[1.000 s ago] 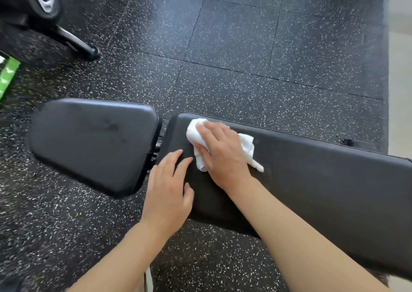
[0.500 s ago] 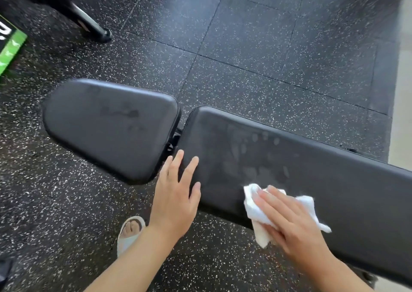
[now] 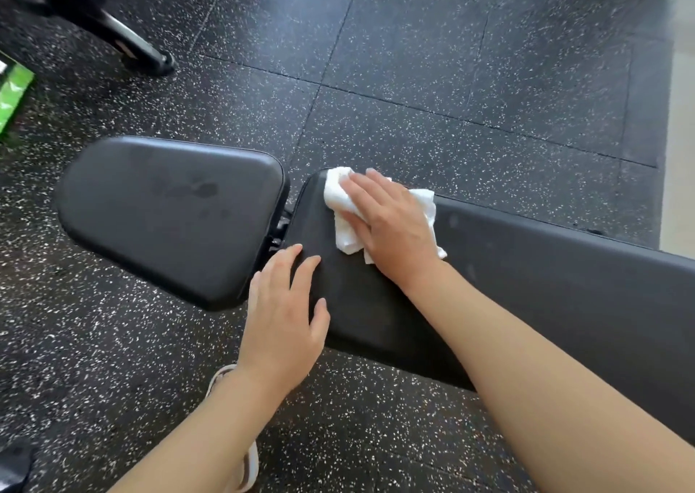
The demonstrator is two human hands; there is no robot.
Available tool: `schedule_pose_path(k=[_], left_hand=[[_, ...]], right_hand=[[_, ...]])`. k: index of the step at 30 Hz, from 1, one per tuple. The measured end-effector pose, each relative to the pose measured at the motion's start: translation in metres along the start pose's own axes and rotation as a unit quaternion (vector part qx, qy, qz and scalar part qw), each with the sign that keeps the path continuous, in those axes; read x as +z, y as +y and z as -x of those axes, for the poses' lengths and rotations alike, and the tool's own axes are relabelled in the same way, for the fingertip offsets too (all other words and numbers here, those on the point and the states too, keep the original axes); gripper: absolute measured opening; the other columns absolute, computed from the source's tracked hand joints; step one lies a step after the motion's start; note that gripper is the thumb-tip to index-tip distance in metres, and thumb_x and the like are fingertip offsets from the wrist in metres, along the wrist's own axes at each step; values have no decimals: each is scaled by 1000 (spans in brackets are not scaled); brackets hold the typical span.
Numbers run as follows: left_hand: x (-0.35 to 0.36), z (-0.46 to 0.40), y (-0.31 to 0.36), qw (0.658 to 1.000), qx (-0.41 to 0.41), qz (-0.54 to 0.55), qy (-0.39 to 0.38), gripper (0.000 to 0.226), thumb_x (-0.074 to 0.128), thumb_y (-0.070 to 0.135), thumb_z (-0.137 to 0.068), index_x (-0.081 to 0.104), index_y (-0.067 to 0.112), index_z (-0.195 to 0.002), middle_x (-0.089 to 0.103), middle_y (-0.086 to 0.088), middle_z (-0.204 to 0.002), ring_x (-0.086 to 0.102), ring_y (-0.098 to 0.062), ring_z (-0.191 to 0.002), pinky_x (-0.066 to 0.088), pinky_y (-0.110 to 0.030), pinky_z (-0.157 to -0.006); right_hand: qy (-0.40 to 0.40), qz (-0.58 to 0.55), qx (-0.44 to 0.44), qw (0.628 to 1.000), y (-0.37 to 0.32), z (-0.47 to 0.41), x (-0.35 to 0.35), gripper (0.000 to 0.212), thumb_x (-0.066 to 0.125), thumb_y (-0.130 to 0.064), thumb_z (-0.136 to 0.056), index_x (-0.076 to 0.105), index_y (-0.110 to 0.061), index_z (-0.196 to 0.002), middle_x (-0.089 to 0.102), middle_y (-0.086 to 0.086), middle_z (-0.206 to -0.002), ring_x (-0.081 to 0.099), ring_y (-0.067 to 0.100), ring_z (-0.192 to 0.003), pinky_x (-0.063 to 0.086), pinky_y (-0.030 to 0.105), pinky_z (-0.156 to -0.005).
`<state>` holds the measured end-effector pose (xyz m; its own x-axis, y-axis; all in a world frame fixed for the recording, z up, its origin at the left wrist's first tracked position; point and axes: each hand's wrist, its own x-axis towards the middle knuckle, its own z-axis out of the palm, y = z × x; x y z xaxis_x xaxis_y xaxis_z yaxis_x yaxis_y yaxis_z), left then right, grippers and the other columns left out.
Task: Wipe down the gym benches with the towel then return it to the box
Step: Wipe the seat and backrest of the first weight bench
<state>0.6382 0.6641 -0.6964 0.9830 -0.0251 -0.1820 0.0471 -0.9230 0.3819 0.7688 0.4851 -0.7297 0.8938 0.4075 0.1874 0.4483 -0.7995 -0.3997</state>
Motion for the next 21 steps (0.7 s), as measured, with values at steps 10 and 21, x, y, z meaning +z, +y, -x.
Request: schedule_pose_path(k=[10,21], left_hand=[[25,-39,134,994,106,-5,-26,53,64,16,-96,53,11,-147,43,-9,-157,36,-31,-150,31,-61,-120],[91,-42,280,970,227,-19,-88,53,64,14,-96,52,9,-148,44,-11,-157,37,-32,-149,33,-59,-119]], right_hand=[[47,36,102,993,131,152,-96,41,54,-22,-105,62,-7,-142,62,7,-146,54,35,-140,47,54,-110],[71,22,206,976,158,313,-142,43,42,-30,-112,56,-12,-149,51,1,-158,45,29,-148,40,49,-118]])
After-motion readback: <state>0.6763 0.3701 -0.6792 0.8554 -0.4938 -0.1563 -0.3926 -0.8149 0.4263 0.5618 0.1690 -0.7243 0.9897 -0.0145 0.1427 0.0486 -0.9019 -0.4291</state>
